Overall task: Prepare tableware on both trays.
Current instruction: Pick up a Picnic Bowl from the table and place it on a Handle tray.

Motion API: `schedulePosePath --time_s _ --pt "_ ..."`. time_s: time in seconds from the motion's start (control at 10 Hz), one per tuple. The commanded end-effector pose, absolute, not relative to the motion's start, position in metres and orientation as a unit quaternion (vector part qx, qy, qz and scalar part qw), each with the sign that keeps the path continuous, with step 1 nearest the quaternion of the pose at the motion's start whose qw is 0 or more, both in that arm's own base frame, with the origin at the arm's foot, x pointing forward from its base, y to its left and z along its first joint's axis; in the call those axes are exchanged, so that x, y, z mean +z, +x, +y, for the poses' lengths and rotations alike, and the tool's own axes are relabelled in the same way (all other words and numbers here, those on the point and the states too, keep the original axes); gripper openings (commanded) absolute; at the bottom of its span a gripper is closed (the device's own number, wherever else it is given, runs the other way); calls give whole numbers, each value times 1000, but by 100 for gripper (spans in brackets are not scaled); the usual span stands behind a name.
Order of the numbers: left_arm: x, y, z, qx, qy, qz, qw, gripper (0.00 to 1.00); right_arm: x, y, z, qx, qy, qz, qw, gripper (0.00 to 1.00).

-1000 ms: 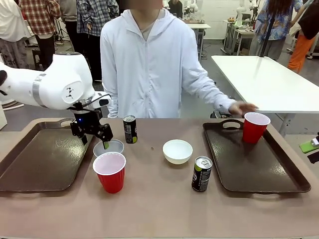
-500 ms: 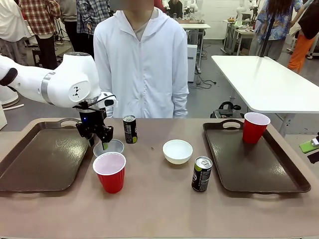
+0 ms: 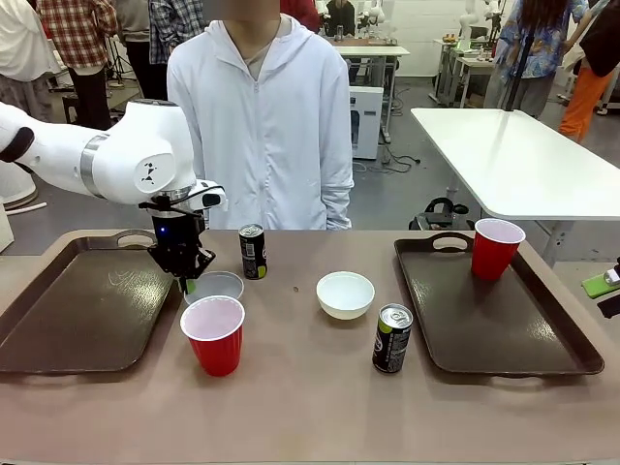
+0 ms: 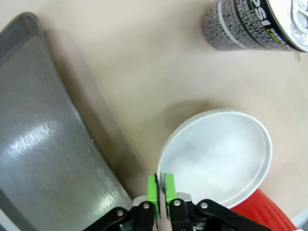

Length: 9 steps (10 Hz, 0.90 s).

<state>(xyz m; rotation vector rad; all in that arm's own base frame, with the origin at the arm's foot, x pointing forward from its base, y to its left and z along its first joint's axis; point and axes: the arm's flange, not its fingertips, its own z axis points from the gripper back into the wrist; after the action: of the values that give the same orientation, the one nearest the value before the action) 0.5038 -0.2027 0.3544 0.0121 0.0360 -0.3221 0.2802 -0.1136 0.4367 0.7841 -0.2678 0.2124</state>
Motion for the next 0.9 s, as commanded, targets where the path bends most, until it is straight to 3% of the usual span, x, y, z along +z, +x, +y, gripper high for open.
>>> schedulePosePath --time_s 0.0,0.3,0.5,0.8 --pt "358 508 -205 -144 29 14 989 0 436 281 -114 104 386 -130 907 100" --pt "380 493 -193 -142 30 2 989 0 436 281 -114 104 386 -130 907 100" --pt "425 469 -164 -135 2 -35 990 0 436 281 -114 104 386 -130 907 100" --pt "455 471 -97 -67 -11 -63 996 0 436 281 -114 104 386 -130 907 100"
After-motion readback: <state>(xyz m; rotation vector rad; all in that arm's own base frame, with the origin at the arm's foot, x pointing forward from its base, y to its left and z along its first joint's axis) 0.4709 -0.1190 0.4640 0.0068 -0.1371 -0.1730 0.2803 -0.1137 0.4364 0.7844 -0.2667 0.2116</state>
